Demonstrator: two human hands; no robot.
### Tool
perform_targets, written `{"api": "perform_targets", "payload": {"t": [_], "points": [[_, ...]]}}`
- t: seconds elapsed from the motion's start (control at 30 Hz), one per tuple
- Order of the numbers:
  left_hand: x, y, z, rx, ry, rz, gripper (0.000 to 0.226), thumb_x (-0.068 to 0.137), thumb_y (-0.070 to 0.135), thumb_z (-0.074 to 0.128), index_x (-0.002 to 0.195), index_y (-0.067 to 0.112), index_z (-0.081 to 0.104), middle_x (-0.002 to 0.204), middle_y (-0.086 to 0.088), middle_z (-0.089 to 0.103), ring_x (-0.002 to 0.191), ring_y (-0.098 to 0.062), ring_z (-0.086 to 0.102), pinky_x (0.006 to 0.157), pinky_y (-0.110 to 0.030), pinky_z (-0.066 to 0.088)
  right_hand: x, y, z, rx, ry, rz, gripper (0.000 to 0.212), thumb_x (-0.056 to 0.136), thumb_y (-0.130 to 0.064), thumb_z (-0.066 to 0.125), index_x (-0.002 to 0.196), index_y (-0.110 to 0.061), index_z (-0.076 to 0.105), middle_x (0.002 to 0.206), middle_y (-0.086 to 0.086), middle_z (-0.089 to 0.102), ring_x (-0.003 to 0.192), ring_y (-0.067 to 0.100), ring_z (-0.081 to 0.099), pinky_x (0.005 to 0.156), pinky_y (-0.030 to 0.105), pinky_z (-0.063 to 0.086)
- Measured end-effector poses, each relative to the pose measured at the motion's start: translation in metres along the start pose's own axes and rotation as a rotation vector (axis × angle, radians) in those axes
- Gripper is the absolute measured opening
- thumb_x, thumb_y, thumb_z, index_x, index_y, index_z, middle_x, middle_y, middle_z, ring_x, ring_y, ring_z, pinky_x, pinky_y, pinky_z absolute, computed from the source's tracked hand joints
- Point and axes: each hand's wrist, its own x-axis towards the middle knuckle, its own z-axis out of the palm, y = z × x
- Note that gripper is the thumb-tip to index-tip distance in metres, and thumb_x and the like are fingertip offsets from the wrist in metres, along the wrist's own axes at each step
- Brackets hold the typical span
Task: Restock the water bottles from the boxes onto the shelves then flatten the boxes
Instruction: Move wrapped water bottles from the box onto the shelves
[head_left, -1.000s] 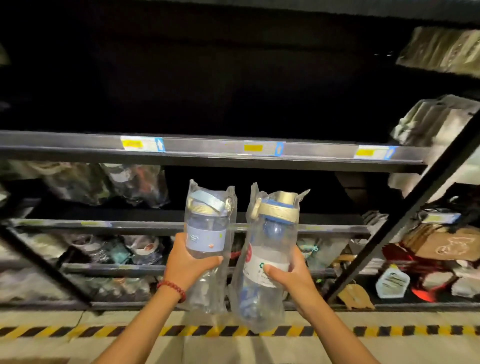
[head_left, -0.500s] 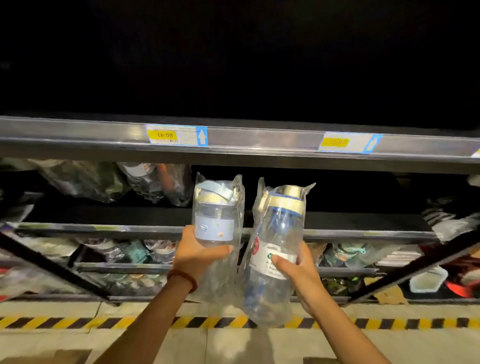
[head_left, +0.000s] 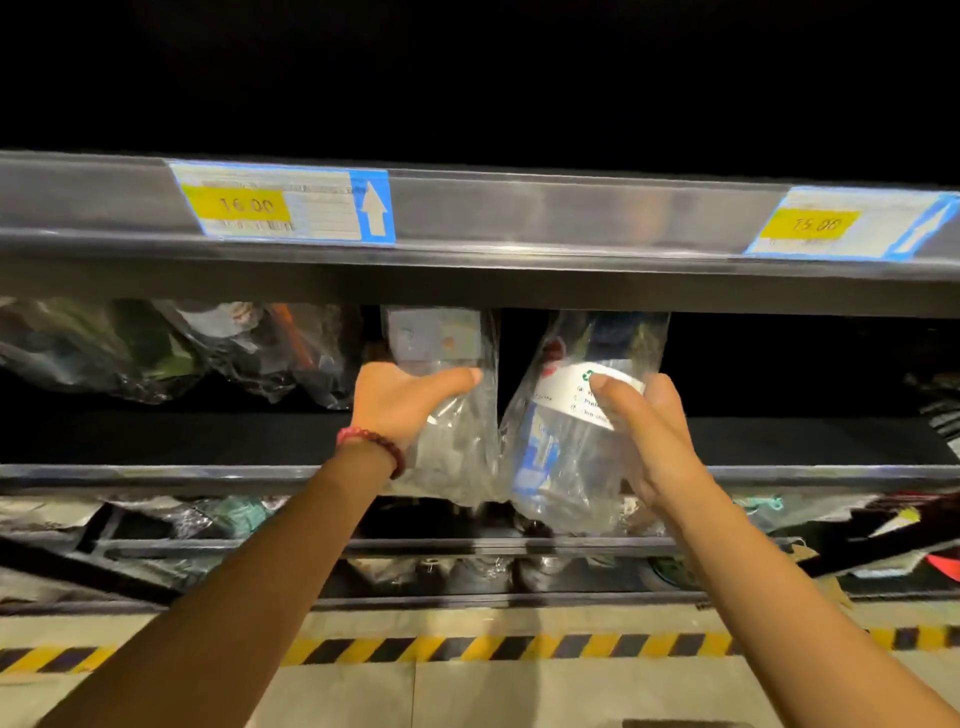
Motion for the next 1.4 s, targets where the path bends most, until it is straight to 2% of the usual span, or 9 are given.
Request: {"api": "perform_targets", "payload": {"t": [0.1,0.23,0.43,0.57,0.73,0.93,1.2,1.3,1.4], "points": [[0.016,0.0,0.005,-0.057,0.034,-0.072,0.025,0.073,0.013,0.079,0.092,0.013,0.063,0.069,0.012,0.059,0.059,0.007,0.054,0.051,-0.001,0.041,0.02,-0.004,-0.002,0.017,0.081,0.018,0.029,0.081,-0.021,0.067,0.092,-0.006,0.045,0.085,0.002,0.044,0.071,0.01,0.05,0.053,0.026,0.045],[0.048,-0.016,0.004,0.06,0.007,-0.049,0.036,0.073,0.03,0.08,0.098,0.015,0.059,0.114,0.004,0.059,0.107,-0.013,0.053,0.099,-0.026,0.04,0.037,-0.003,-0.002,0.088,0.189,-0.024,0.022,0.083,0.001,0.056,0.07,-0.009,0.04,0.069,0.003,0.042,0.064,0.013,0.047,0.056,0.03,0.042],[0.039,-0.014,0.014,-0.083,0.092,0.264,0.08,0.063,0.016,0.086,0.129,0.014,0.041,0.121,0.004,0.052,0.108,-0.008,0.052,0.076,0.005,0.037,0.044,0.013,0.008,0.069,0.143,-0.145,0.064,0.054,-0.024,0.074,0.108,0.003,0.052,0.087,0.005,0.062,0.081,0.014,0.066,0.067,0.025,0.052],[0.044,-0.038,0.012,-0.085,0.078,0.236,0.075,0.057,0.009,0.089,0.12,0.007,0.048,0.112,0.0,0.06,0.094,-0.004,0.059,0.074,-0.002,0.046,0.043,0.023,0.017,-0.04,0.113,-0.175,0.041,0.058,-0.012,0.078,0.092,-0.01,0.055,0.087,0.001,0.063,0.078,0.009,0.064,0.07,0.024,0.053],[0.041,-0.053,0.012,-0.092,0.014,0.208,0.085,0.045,0.036,0.09,0.116,0.0,0.06,0.112,-0.004,0.067,0.103,-0.008,0.064,0.085,-0.014,0.051,0.039,0.036,0.022,-0.186,0.034,-0.244,0.066,0.064,-0.015,0.086,0.114,-0.014,0.044,0.111,0.003,0.06,0.105,0.018,0.063,0.088,0.032,0.054],[0.026,-0.054,0.009,-0.131,-0.069,0.347,0.057,0.055,0.008,0.088,0.103,0.021,0.059,0.102,0.002,0.067,0.097,-0.003,0.066,0.082,-0.017,0.051,0.028,0.038,0.029,-0.339,-0.016,-0.295,0.095,0.053,-0.045,0.081,0.129,-0.015,0.034,0.129,0.004,0.049,0.119,0.016,0.053,0.098,0.044,0.049],[0.019,-0.062,-0.005,0.165,-0.079,0.312,0.103,0.039,0.045,0.092,0.122,0.017,0.036,0.125,-0.001,0.05,0.117,-0.011,0.049,0.099,-0.021,0.041,0.02,0.057,0.019,-0.447,-0.069,-0.331,0.077,0.071,-0.02,0.081,0.129,-0.019,0.029,0.123,-0.014,0.048,0.115,-0.006,0.05,0.094,0.017,0.045],[0.013,-0.071,-0.007,0.218,-0.017,0.336,0.087,0.05,0.026,0.091,0.118,0.013,0.04,0.117,0.004,0.049,0.11,-0.01,0.048,0.094,-0.023,0.043,0.016,0.068,0.016,-0.559,-0.067,-0.374,0.074,0.07,-0.022,0.083,0.123,-0.025,0.031,0.128,-0.003,0.05,0.119,0.01,0.052,0.098,0.026,0.047],[0.015,-0.076,-0.005,0.242,0.015,0.344,0.069,0.054,0.022,0.09,0.102,0.018,0.041,0.107,0.003,0.052,0.1,-0.012,0.052,0.085,-0.026,0.049,0.015,0.071,0.018,-0.631,-0.021,-0.396,0.073,0.069,-0.024,0.083,0.123,-0.027,0.033,0.124,-0.006,0.053,0.112,0.007,0.052,0.087,0.004,0.041]]}}
